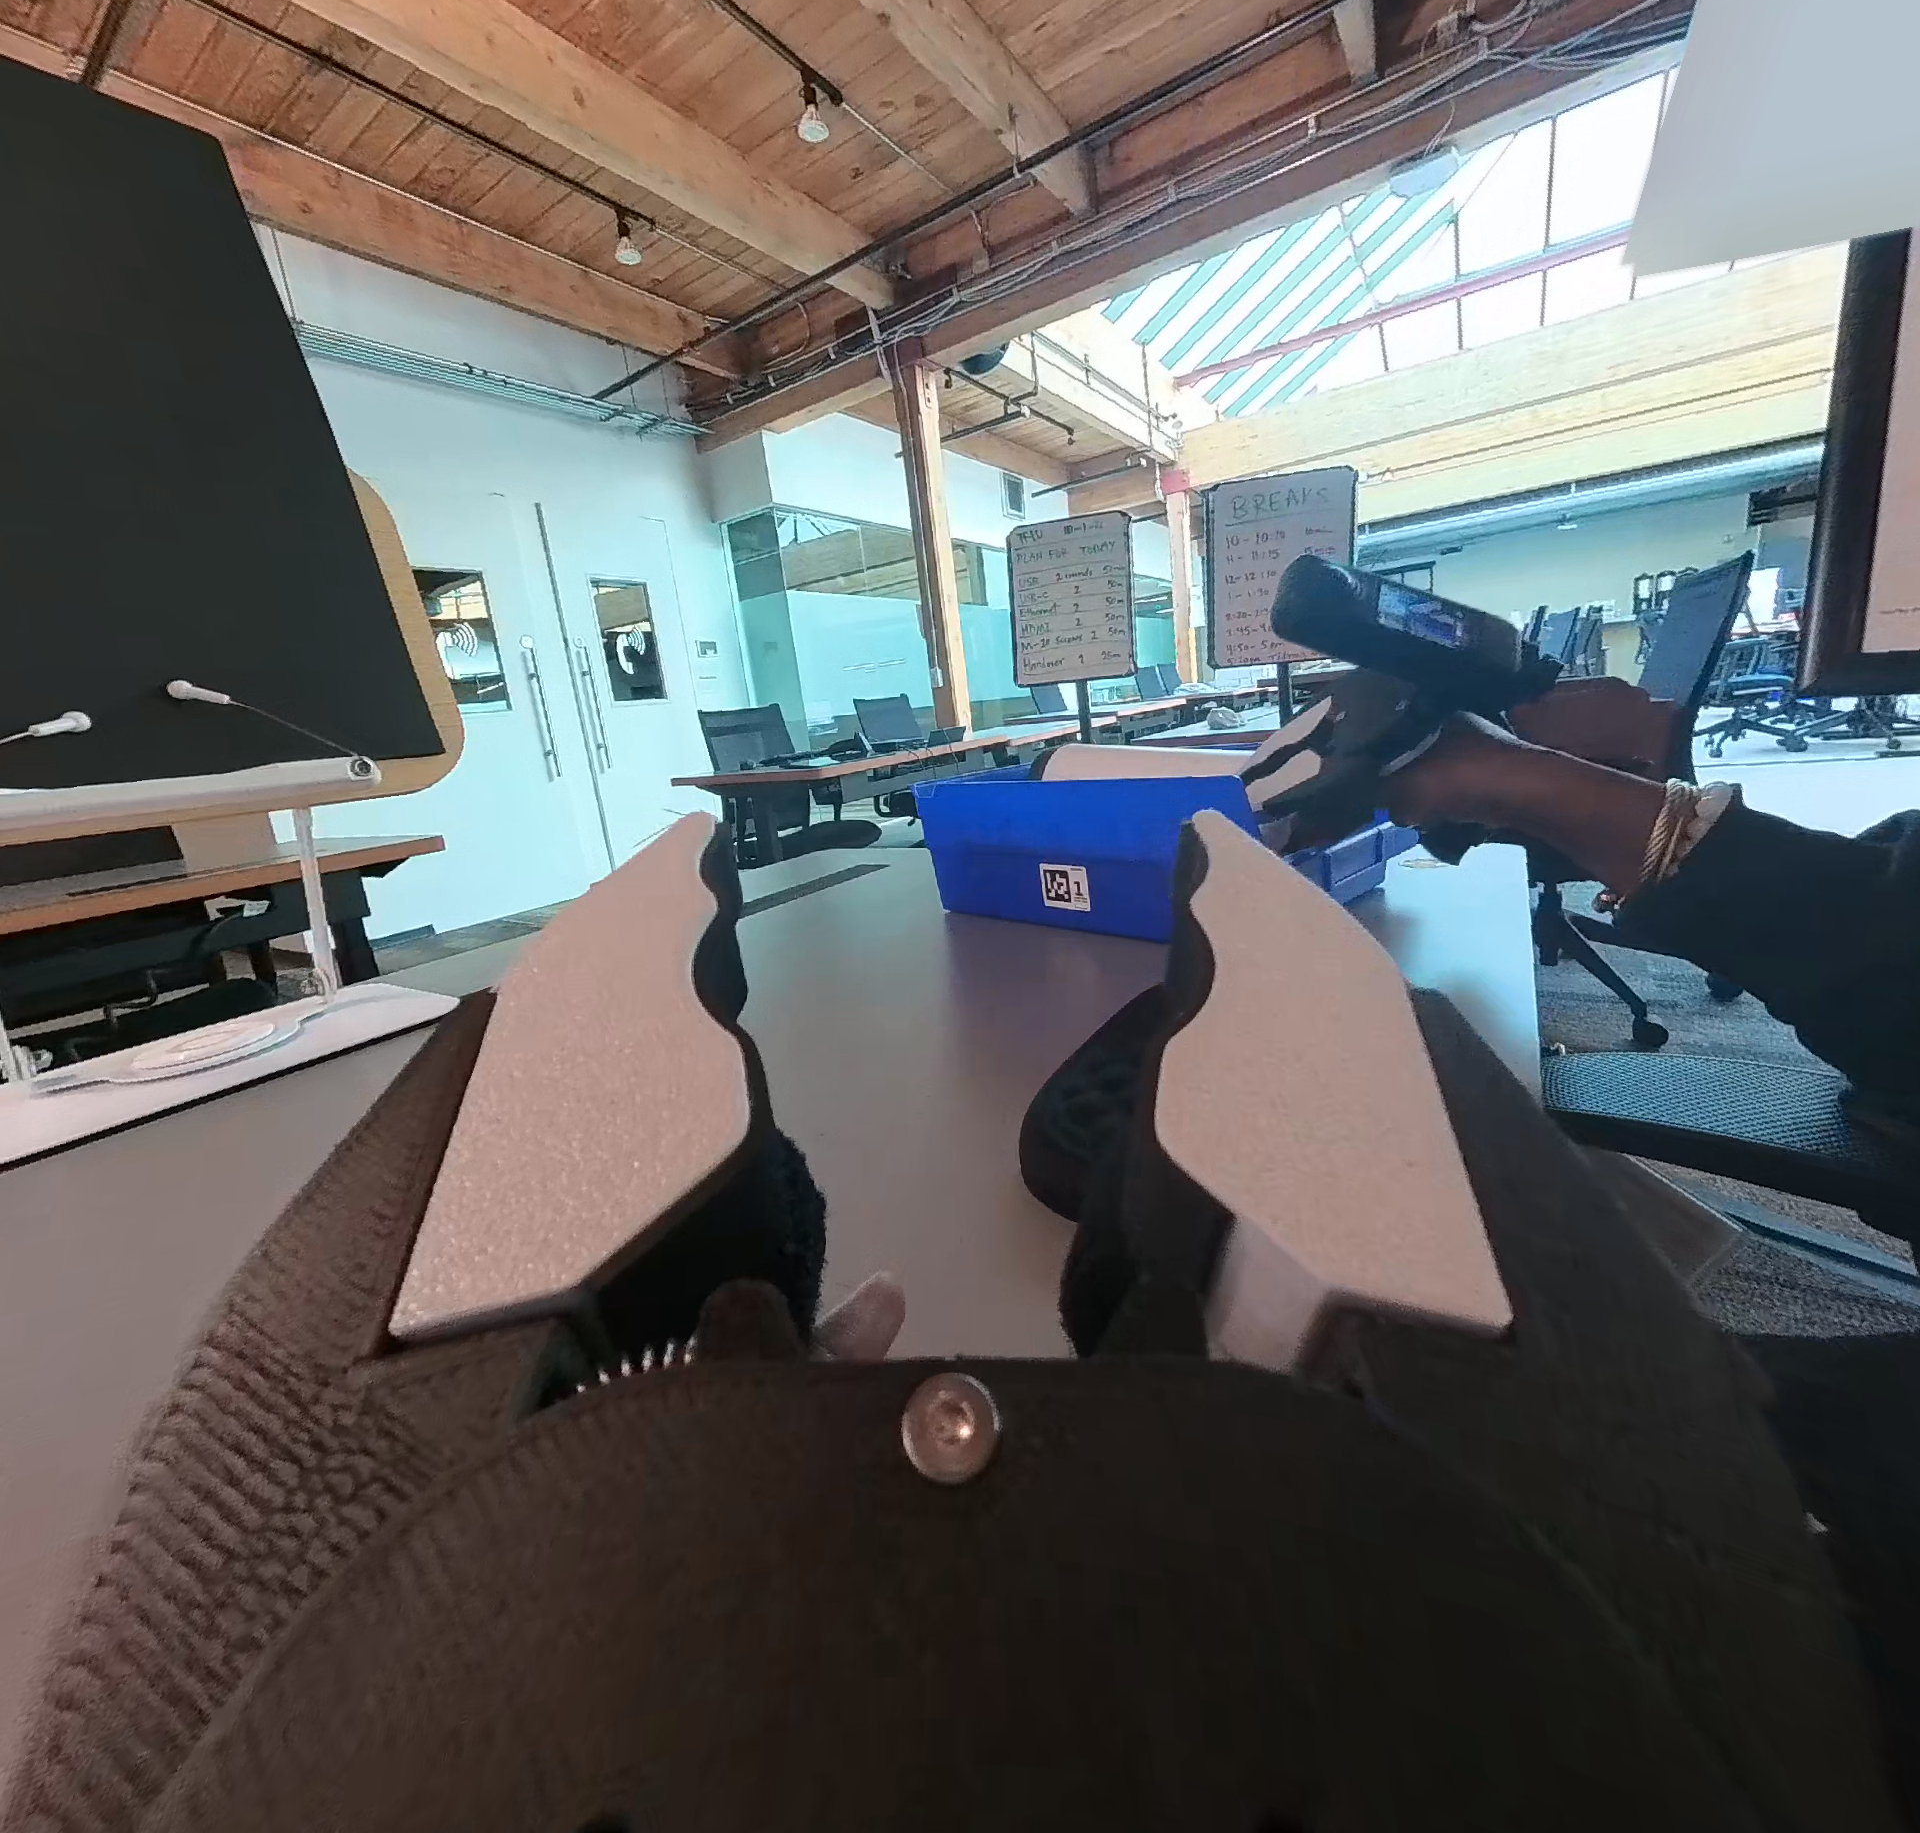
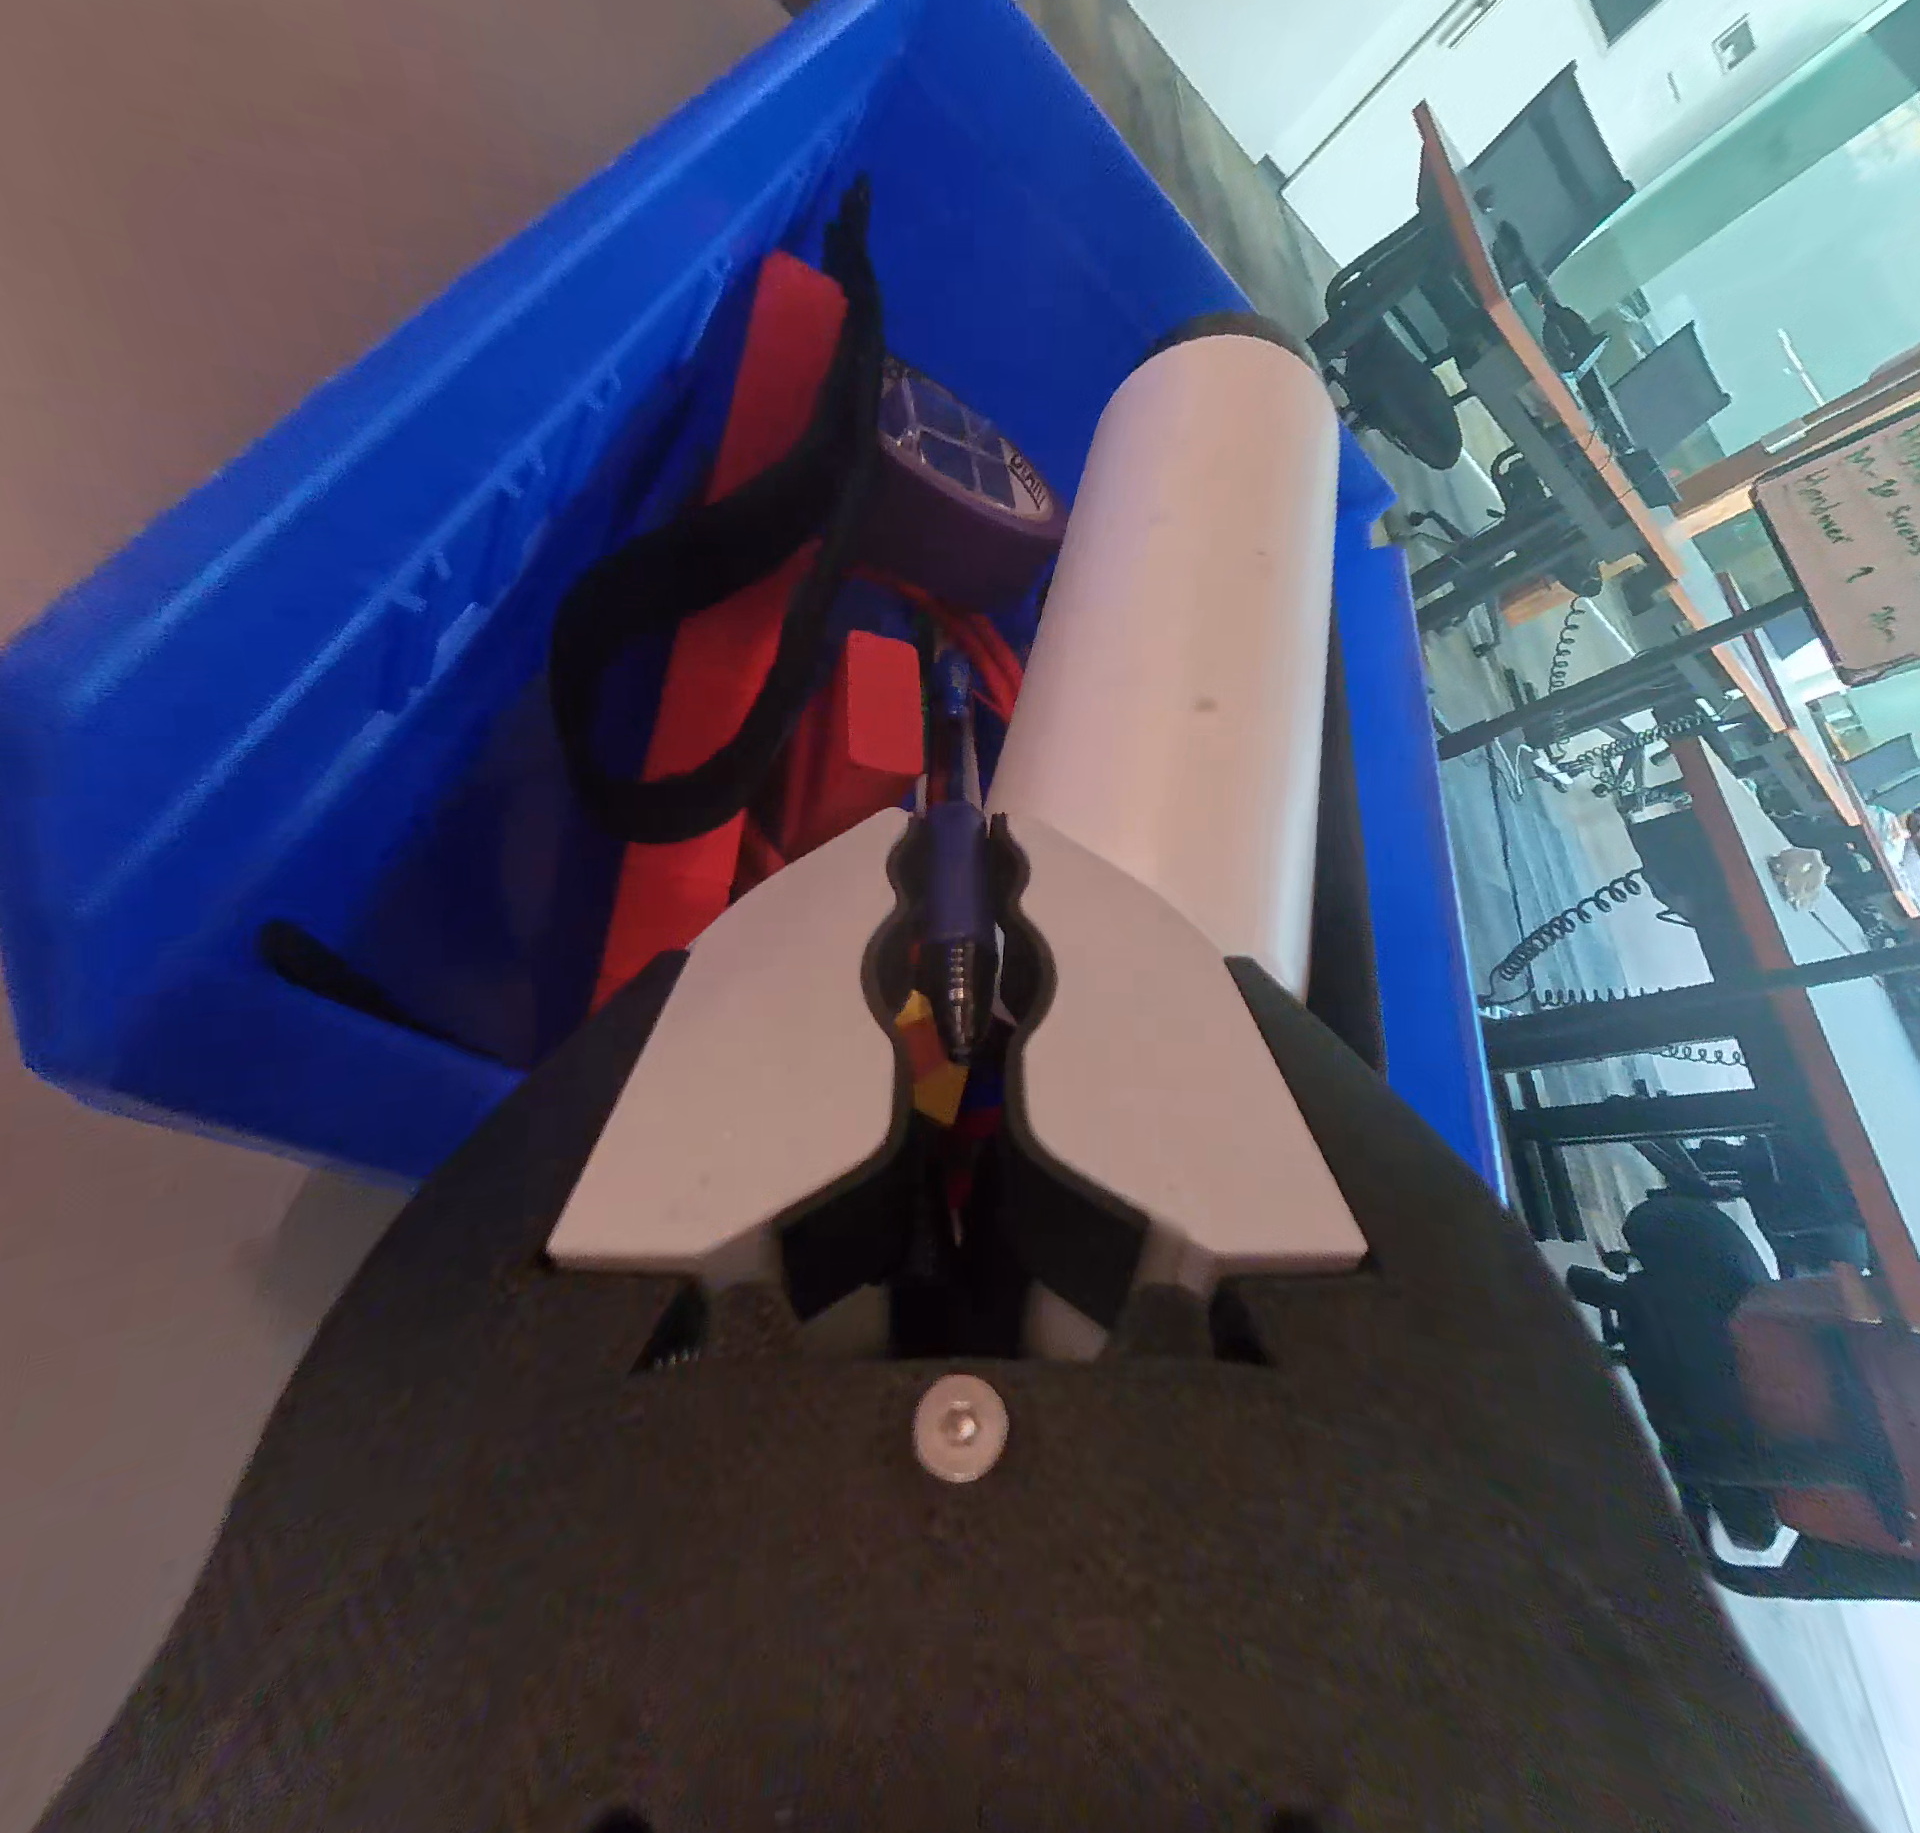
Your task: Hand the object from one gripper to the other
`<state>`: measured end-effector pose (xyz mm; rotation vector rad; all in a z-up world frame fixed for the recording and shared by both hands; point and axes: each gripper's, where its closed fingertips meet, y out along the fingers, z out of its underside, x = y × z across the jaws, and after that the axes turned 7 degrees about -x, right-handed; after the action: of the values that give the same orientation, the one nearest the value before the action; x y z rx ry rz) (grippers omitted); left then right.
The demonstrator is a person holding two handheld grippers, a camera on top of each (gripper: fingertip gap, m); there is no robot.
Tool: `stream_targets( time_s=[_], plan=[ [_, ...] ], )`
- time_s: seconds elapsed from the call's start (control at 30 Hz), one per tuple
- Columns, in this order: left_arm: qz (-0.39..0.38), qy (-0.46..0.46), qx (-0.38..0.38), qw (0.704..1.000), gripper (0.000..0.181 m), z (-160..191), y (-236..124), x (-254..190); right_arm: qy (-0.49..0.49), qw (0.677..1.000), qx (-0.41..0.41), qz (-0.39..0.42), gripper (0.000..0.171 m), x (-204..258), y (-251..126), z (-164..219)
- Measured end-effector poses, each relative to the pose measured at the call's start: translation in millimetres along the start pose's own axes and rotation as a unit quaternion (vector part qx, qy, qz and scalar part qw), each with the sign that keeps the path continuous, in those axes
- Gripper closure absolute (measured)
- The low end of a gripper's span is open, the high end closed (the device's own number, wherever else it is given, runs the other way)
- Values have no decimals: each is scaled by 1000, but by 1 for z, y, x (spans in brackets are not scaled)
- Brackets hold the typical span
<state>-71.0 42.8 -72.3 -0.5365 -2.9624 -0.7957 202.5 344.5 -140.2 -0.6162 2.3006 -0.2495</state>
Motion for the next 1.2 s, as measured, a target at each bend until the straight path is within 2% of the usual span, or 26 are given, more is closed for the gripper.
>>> stream_targets(
  time_s=[0.27,0.5,0.57,0.63,0.7,0.73,0.8,0.87,1.0,1.07,1.13,1.2],
  plan=[
    [1,-2,0,1000,102,0,0,0,20,999,2,-47,156,11,2,3],
    [1,-4,-1,1000,102,0,0,0,31,997,-1,-63,142,12,-4,-1],
    [1,-5,-1,1000,102,0,0,0,47,997,-30,-52,138,5,-11,-13],
    [1,-5,-2,1000,102,0,0,-1,79,991,-100,-47,131,-2,-23,-38],
    [2,-5,-1,1000,102,0,1,-1,116,965,-226,-70,121,-1,-45,-78],
    [2,-4,-1,1000,102,0,1,-1,138,939,-302,-90,116,1,-62,-100],
    [2,-4,-1,1000,102,0,1,-2,188,867,-447,-114,109,2,-102,-138],
    [2,-5,-2,1000,102,0,1,-2,229,807,-534,-104,105,-1,-133,-157],
    [3,-6,-3,1000,102,0,1,-2,213,725,-652,-55,99,11,-181,-175],
    [3,-6,-3,1000,102,0,1,-3,212,690,-689,-66,100,29,-199,-180],
    [4,-6,-3,1000,102,0,2,-3,214,672,-700,-112,95,57,-202,-184],
    [5,-6,-3,1000,102,0,2,-3,225,679,-681,-155,88,83,-190,-185]
  ],
)
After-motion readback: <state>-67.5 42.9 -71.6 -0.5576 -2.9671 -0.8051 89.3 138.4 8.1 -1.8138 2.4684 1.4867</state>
